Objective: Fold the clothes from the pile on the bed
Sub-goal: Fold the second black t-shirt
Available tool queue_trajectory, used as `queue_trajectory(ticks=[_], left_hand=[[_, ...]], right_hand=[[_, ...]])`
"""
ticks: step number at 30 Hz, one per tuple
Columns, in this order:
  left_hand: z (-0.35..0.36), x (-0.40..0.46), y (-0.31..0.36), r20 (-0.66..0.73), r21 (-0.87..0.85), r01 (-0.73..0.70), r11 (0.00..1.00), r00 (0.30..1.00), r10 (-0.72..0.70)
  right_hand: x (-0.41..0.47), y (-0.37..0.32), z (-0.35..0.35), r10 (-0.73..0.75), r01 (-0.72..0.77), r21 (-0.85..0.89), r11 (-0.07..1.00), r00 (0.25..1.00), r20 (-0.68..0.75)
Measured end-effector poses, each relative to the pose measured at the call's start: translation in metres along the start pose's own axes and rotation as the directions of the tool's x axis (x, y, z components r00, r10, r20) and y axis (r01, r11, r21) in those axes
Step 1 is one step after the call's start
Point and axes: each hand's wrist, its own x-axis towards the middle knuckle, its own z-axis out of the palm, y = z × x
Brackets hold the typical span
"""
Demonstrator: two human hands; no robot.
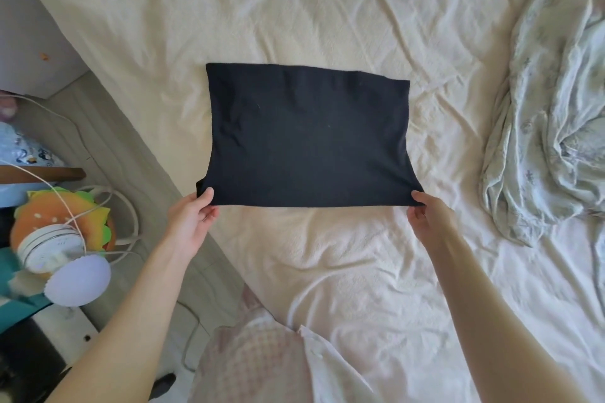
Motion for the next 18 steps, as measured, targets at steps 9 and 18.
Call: queue_trajectory(ticks=[9,18], left_hand=[[0.031,-0.035,-0.009,-0.119,0.170,-0.255,0.952,0.954,0.276],[0.147,-0.091,-0.004,0.291,0.452,-0.740,0.498,0.651,0.702]], right_hand=[[-0.038,0.044,0.016,-0.716,0.782,-0.542,0.308,0.566,0.409],[-0.033,0.035,0.016,-0.173,0.323,-0.210,0.923,0.835,0.522]])
